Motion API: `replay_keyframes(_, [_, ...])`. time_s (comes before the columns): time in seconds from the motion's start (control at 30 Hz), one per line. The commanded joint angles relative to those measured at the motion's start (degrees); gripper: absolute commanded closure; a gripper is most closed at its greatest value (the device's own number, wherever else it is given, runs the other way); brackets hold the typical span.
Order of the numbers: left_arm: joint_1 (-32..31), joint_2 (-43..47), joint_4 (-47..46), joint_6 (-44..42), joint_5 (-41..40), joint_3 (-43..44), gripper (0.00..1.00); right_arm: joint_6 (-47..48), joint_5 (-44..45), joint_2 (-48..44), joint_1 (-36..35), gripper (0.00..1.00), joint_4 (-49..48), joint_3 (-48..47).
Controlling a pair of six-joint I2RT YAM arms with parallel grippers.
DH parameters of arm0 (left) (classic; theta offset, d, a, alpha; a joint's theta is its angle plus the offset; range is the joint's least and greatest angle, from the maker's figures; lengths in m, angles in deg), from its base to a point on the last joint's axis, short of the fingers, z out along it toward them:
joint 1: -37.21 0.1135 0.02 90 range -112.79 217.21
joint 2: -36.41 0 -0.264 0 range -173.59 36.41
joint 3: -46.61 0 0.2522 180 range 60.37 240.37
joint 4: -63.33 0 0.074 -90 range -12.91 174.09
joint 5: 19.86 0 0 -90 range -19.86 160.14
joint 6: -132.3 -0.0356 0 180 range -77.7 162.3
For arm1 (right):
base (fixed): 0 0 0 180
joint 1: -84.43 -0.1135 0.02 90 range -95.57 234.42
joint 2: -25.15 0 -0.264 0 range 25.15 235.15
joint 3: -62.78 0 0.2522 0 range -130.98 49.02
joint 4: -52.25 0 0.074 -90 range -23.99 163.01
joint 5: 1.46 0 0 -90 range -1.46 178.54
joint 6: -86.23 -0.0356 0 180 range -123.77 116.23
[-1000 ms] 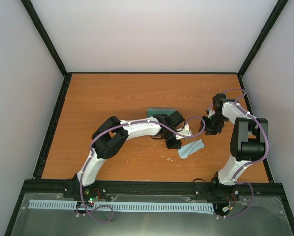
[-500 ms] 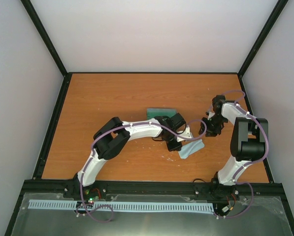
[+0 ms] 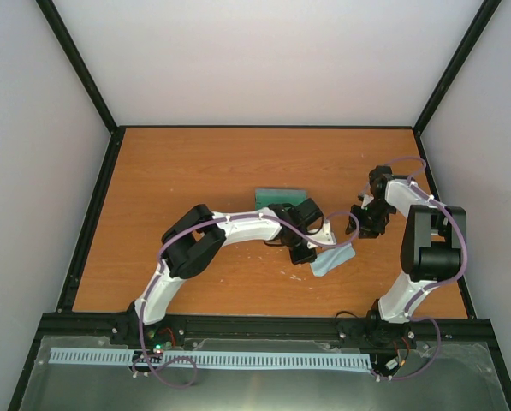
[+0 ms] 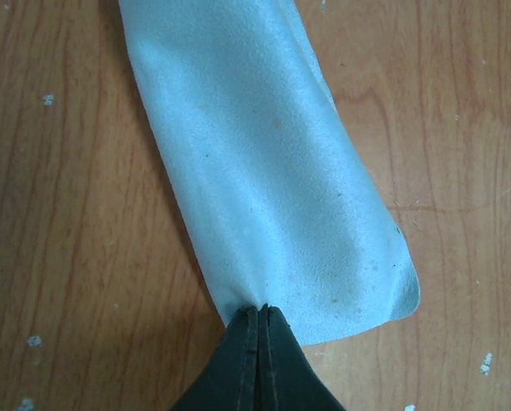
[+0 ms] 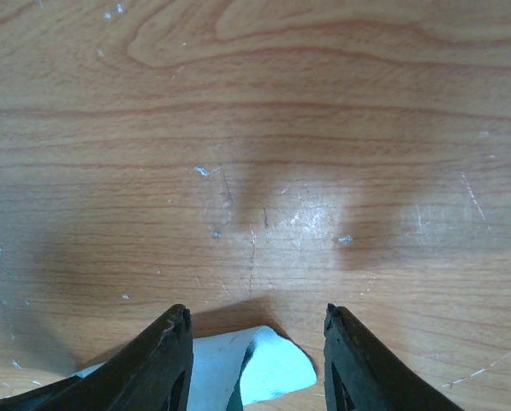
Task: Organize the sunglasses
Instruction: Adjust the glasses cleaning cloth at the center of the board.
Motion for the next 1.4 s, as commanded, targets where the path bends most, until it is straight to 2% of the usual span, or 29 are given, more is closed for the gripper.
replay_keyframes(0.0, [-0.16,-0.25,0.36,-4.92,-3.71,-1.77,0.99,1.39,0.00,-1.04,0.20,0.59,-0.88,-0.72])
replay_keyframes(0.23, [2.26,-1.50,0.69,-13.41,-5.87,0.35,0.99,2.63,-2.74,-1.04,0.22,0.58,-1.72,-1.20])
replay_keyframes(0.53, [5.66,-2.37,0.70,-19.19,-5.79,2.85,0.99,3.76,-7.16,0.27,0.22,0.56,-2.02,-1.00])
replay_keyframes(0.9, [6.90,-3.73,0.95,-21.16,-5.02,5.84,0.99,3.73,-11.21,2.13,0.07,0.56,0.06,-0.12])
replay_keyframes(1.37, [7.08,-3.27,0.81,-19.83,-3.74,5.28,0.99,2.19,-6.17,4.01,-0.06,0.56,3.34,1.30])
